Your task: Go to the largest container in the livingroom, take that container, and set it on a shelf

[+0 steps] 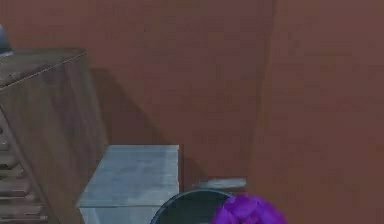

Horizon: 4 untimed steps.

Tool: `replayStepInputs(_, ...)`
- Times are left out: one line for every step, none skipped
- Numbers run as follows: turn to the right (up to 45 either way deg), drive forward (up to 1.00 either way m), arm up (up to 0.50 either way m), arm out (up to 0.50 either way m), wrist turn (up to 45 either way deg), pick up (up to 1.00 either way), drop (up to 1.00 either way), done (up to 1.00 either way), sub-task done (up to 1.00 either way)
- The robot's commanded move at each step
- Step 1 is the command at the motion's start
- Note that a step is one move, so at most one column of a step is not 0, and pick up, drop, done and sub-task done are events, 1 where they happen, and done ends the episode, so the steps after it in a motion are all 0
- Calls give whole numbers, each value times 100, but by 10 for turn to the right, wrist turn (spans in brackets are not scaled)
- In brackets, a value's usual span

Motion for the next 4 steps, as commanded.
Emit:
replayStepInputs(90,0,0,0,0,0,0,0,0)
replayStepInputs(0,30,0,0,0,0,0,0,0)
replayStepInputs(450,0,0,0,0,0,0,0,0)
replayStepInputs(30,0,0,0,0,0,0,0,0)
